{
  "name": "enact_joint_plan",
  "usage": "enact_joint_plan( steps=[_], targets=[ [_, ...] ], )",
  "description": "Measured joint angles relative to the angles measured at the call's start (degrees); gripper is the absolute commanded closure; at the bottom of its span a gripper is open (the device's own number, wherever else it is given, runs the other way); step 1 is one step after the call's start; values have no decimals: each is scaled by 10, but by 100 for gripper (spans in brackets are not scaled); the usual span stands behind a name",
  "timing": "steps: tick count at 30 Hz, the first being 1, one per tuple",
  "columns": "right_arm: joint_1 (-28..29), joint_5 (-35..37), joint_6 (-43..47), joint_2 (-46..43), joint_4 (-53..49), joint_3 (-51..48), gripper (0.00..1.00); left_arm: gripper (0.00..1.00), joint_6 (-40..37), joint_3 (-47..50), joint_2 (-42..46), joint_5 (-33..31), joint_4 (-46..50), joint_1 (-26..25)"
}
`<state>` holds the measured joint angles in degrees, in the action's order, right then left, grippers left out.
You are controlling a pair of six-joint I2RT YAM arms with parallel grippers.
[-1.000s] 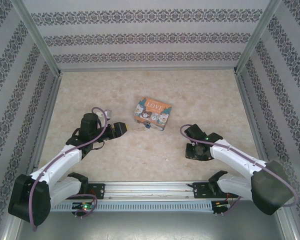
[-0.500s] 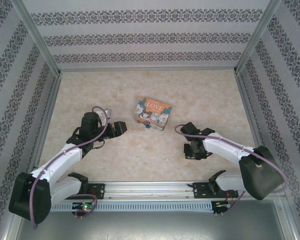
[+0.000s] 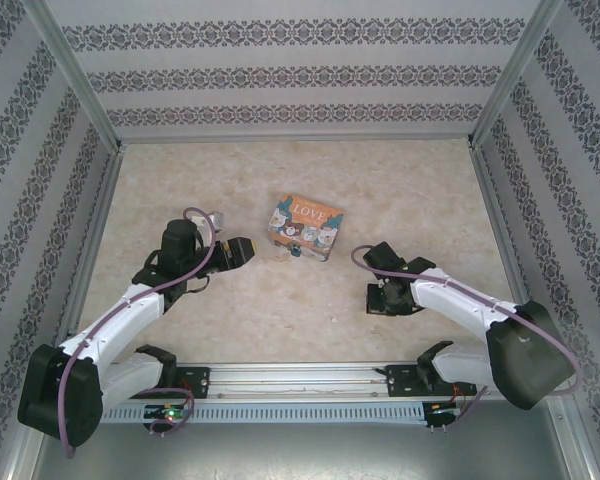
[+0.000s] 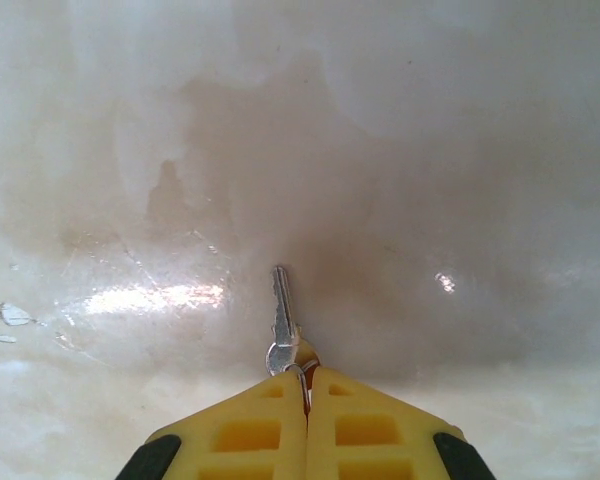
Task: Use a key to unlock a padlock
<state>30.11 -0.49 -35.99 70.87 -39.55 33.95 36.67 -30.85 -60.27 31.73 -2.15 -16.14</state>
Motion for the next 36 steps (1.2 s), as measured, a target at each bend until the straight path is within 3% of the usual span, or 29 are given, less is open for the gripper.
enact_joint_plan(
  steps=[9, 19, 27, 36],
  targets=[
    [0, -24, 26, -61, 33, 0, 100, 30, 14, -9, 0, 2, -1, 0],
    [12, -67, 95, -195, 167, -14, 100, 36, 107, -14, -3, 46, -73, -5],
    [52, -86, 125, -258, 283, -38, 100, 47, 139, -66, -45, 73, -122, -80],
    [109, -76, 139, -262, 339, -38, 100, 50, 146, -127, -139, 73, -174, -172]
  ],
)
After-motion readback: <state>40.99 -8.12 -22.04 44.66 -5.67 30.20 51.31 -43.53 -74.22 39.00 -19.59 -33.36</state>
